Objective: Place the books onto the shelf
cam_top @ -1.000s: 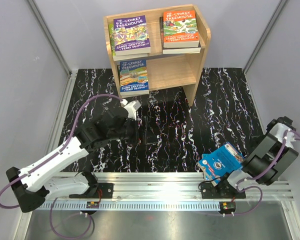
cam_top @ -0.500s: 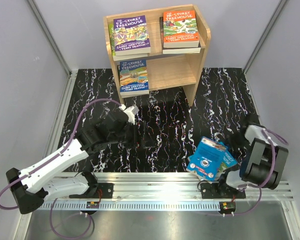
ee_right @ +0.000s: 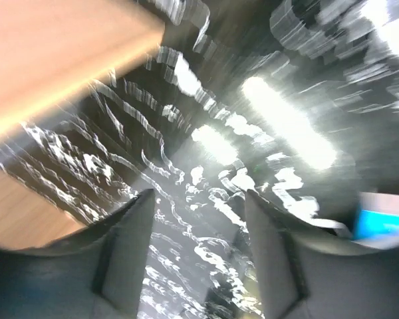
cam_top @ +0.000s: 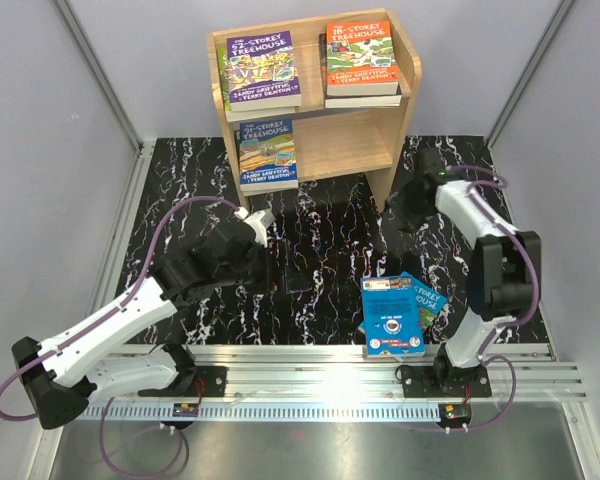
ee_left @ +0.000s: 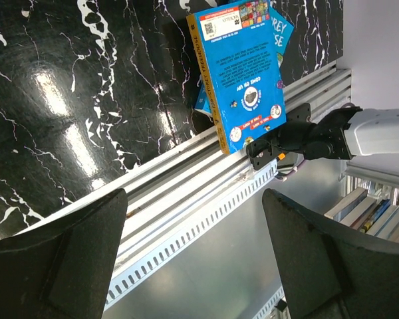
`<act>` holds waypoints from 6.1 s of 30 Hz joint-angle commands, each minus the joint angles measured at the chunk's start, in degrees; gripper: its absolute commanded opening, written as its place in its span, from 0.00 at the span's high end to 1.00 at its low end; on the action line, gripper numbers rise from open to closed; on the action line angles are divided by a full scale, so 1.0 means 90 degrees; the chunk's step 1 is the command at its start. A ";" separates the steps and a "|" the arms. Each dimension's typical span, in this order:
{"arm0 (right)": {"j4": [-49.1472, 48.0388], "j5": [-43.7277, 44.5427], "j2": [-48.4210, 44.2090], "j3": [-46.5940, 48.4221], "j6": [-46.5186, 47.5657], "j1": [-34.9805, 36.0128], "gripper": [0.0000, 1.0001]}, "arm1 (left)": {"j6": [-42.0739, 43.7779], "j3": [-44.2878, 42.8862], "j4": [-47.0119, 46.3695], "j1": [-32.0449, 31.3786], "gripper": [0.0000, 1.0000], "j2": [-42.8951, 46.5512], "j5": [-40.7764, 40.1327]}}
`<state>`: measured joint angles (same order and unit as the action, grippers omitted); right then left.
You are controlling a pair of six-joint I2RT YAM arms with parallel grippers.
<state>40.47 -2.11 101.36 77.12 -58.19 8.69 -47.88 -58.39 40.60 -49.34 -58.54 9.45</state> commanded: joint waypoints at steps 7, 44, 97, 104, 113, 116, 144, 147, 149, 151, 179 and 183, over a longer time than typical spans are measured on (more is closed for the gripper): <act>0.2086 0.0831 -0.1916 -0.1107 0.1026 -0.2371 0.52 | -0.0042 -0.0172 -0.0556 0.0014 0.14 -0.0135 -0.0103; 0.0557 -0.0598 -0.0880 -0.2146 -0.0676 0.0109 0.47 | 0.0641 0.0150 -0.0517 0.0873 0.12 -0.0145 0.0609; 0.0834 -0.3760 -0.3684 -0.4050 0.2374 -0.0155 0.06 | -0.1293 -0.0024 -0.2843 -0.1422 1.00 -0.3408 -0.0796; 0.0875 -0.4170 -0.3831 -0.3053 0.1867 -0.0155 0.04 | -0.1038 -0.0758 -0.2129 -0.0818 1.00 -0.2461 -0.0787; 0.0329 -0.4706 -0.3811 -0.2719 0.1301 -0.0155 0.00 | -0.0871 -0.1061 -0.2011 -0.0446 1.00 -0.2490 -0.0494; -0.0286 -0.5087 -0.4055 -0.3002 0.0823 -0.0164 0.00 | -0.1037 -0.1090 -0.2079 -0.0106 1.00 -0.2207 -0.0426; -0.3000 -0.4688 -0.4708 -0.3705 -0.1716 0.0158 0.00 | -0.4423 -0.1365 -0.6442 0.1029 1.00 -0.2275 0.0864; -0.3304 -0.4561 -0.5050 -0.3696 -0.2077 0.0158 0.00 | -0.4835 -0.1081 -0.6913 0.1029 1.00 -0.2216 0.0776; -0.3431 -0.4405 -0.5246 -0.3677 -0.2234 0.0158 0.00 | -0.4856 -0.0974 -0.6865 0.1039 1.00 -0.2060 0.0650; -0.3568 -0.4336 -0.5461 -0.3628 -0.2527 0.0158 0.00 | -0.4691 -0.0963 -0.6584 0.1039 1.00 -0.1884 0.0571; -0.1460 -0.3585 -0.6448 -0.2485 -0.3075 0.0177 0.00 | -0.3664 -0.2204 -0.5428 0.1029 1.00 -0.2157 0.0541; -0.1829 -0.3409 -0.6244 -0.2573 -0.3065 0.0177 0.00 | -0.3869 -0.2155 -0.5673 0.0912 1.00 -0.2186 0.0590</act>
<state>26.37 -35.22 43.86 54.28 -86.59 9.76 -81.08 -75.02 -2.33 -40.18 -78.56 13.52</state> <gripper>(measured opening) 0.994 0.133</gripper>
